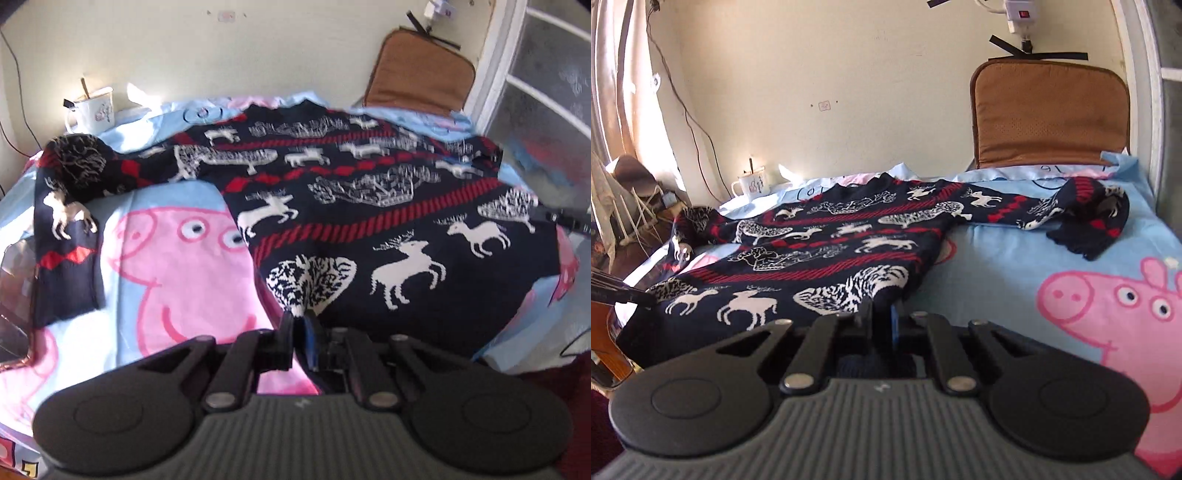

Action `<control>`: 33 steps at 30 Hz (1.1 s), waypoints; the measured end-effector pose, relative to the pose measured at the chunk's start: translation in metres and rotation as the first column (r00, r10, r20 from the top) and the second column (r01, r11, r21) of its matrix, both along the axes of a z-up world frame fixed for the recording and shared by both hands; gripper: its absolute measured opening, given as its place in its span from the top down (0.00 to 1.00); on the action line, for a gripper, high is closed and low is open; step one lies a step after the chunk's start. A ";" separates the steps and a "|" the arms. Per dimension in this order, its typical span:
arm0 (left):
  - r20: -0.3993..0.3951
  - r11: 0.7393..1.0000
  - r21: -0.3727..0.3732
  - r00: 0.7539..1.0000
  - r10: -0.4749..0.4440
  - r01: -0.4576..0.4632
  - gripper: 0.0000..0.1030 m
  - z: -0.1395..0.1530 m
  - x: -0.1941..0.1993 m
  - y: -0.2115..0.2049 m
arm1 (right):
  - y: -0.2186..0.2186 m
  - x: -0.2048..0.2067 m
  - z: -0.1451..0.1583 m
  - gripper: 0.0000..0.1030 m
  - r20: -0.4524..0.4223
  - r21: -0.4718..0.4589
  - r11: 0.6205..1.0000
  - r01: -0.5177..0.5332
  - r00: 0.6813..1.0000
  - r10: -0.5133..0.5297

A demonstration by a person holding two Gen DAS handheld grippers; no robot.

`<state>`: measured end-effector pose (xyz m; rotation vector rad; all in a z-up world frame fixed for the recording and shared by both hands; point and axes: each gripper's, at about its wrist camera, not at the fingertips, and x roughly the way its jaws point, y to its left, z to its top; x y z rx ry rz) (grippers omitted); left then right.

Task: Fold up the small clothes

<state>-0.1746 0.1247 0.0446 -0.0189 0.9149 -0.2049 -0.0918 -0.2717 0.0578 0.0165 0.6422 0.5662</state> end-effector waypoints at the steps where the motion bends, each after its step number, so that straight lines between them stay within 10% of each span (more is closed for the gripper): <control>1: -0.024 1.000 0.025 1.000 -0.003 0.004 0.91 -0.012 0.003 -0.004 | 0.004 0.003 -0.006 0.87 -0.036 -0.033 0.999 -0.024 0.999 0.023; 4: -0.016 1.000 0.004 0.999 0.029 -0.029 0.81 -0.022 0.004 0.006 | 0.017 0.009 -0.019 0.79 -0.044 -0.204 0.979 -0.005 0.999 -0.004; 7: 0.073 0.996 -0.025 0.993 0.092 -0.090 0.64 -0.003 -0.009 0.032 | 0.011 0.020 0.002 0.55 0.043 -0.150 0.988 0.031 0.999 -0.025; 11: 0.196 0.959 -0.019 0.939 0.282 -0.284 0.60 0.024 -0.027 0.078 | 0.040 0.044 0.033 0.55 0.131 -0.099 0.995 -0.030 0.990 0.043; 17: 0.270 0.871 -0.122 0.829 0.490 -0.475 0.59 0.028 -0.065 0.141 | 0.182 0.076 0.056 0.53 0.087 -0.016 0.921 -0.390 0.917 0.390; 26: 0.218 0.798 -0.215 0.769 0.601 -0.563 0.57 -0.009 -0.107 0.200 | 0.440 0.110 0.017 0.29 -0.139 0.042 0.790 -0.612 0.779 0.611; 31: 0.196 0.778 -0.244 0.757 0.624 -0.579 0.57 -0.015 -0.112 0.218 | 0.511 0.139 -0.028 0.31 -0.274 0.055 0.823 -0.565 0.784 0.556; 32: 0.195 0.779 -0.245 0.758 0.622 -0.576 0.57 -0.015 -0.111 0.218 | 0.519 0.142 -0.035 0.38 -0.288 0.046 0.826 -0.562 0.784 0.550; 33: 0.198 0.783 -0.244 0.762 0.617 -0.572 0.57 -0.015 -0.110 0.217 | 0.521 0.146 -0.037 0.76 -0.311 0.060 0.820 -0.570 0.769 0.558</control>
